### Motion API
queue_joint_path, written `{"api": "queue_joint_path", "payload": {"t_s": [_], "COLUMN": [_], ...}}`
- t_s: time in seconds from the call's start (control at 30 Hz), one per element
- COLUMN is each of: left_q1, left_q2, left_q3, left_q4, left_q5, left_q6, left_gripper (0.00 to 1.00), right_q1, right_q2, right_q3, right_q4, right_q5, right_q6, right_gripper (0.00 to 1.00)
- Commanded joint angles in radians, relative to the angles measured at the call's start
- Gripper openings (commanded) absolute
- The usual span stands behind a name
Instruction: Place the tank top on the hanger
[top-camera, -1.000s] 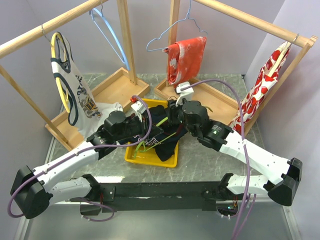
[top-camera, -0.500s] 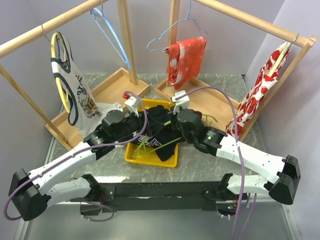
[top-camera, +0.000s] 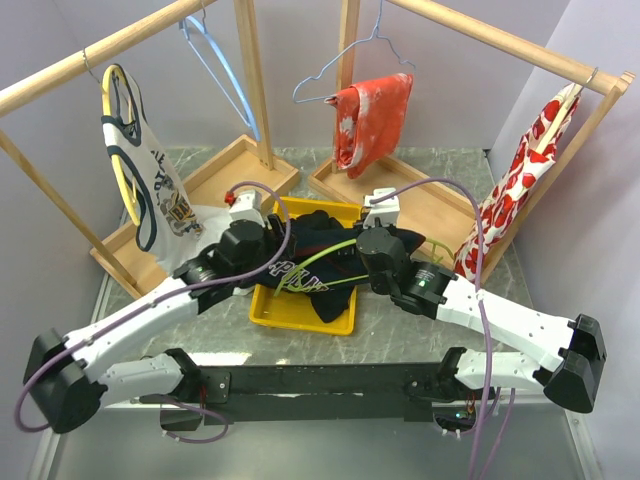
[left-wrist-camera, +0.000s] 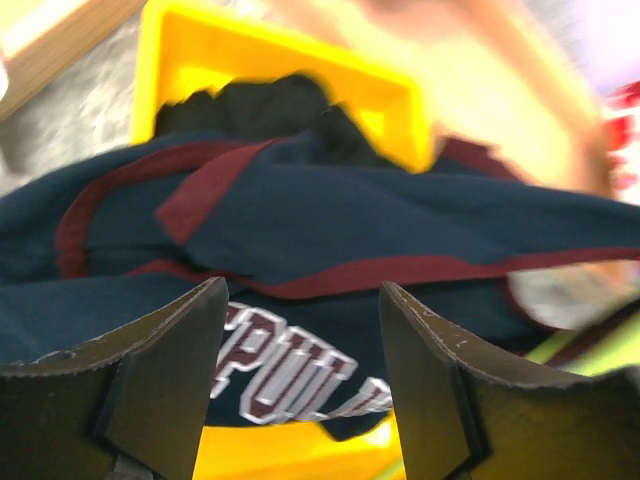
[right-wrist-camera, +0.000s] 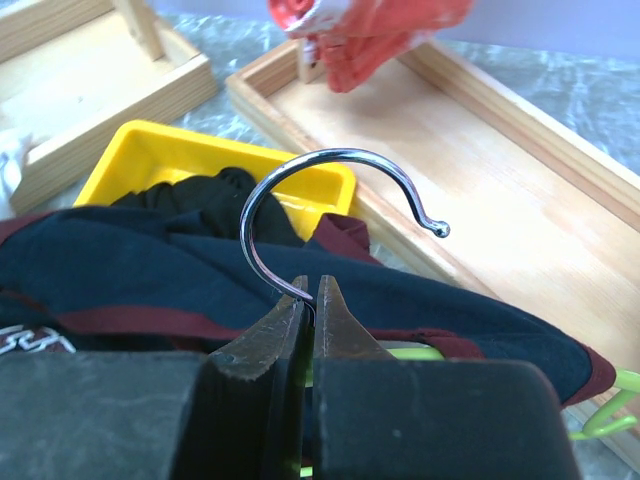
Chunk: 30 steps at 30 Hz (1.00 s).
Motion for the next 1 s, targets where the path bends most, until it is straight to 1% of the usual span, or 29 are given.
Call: {"api": "queue_joint_path", "payload": {"t_s": [0.0,0.1,0.13,0.23,0.37,0.4,0.43,0.57,0.67,0.7,0.77,0.8,0.83,0.93,0.97], "left_q1": [0.004,0.010,0.010,0.010,0.030,0.038,0.049,0.104,0.127,0.130,0.130,0.130,0.131,0.145,0.156], "left_q2": [0.078,0.110,0.116,0.127,0.138,0.141,0.145,0.173,0.194,0.196,0.190,0.170,0.159,0.113,0.090], "left_q3": [0.000,0.014,0.027,0.032,0.011,0.002,-0.017,-0.035,-0.031,-0.017,-0.008,-0.009,-0.008,0.008,0.011], "left_q4": [-0.015,-0.013,-0.024,-0.045,0.011,0.075,0.103,0.234,0.274,0.269,0.252,0.249,0.223,0.183,0.144], "left_q5": [-0.057,-0.036,-0.039,-0.050,-0.034,0.001,0.019,0.113,0.157,0.159,0.162,0.162,0.159,0.168,0.188], "left_q6": [-0.021,-0.010,-0.010,-0.012,-0.024,-0.019,-0.021,-0.010,-0.006,-0.001,0.002,-0.002,-0.009,-0.033,-0.042], "left_gripper": [0.67,0.71,0.75,0.81,0.81,0.79,0.78,0.66,0.51,0.36,0.19,0.07,0.02,0.01,0.01], "right_q1": [0.003,0.002,0.002,0.003,0.003,0.000,0.001,0.002,0.002,0.003,0.002,0.002,0.000,-0.011,-0.014], "right_q2": [-0.013,-0.018,-0.019,-0.028,-0.039,-0.042,-0.042,-0.050,-0.044,-0.041,-0.035,-0.033,-0.030,-0.021,-0.018], "right_q3": [0.045,0.048,0.046,0.040,0.031,0.031,0.030,0.023,0.027,0.028,0.033,0.033,0.031,0.031,0.034], "right_q4": [0.030,0.033,0.033,0.041,0.058,0.065,0.068,0.088,0.094,0.096,0.090,0.093,0.097,0.111,0.117], "right_q5": [0.116,0.119,0.119,0.111,0.113,0.110,0.113,0.119,0.125,0.125,0.148,0.159,0.189,0.228,0.255], "right_q6": [0.021,0.014,0.011,0.006,0.006,0.006,0.006,-0.003,-0.008,-0.009,-0.008,-0.011,-0.017,-0.046,-0.057], "right_gripper": [0.00,0.00,0.00,0.00,0.00,0.00,0.00,0.00,0.00,0.00,0.00,0.00,0.00,0.00,0.00]}}
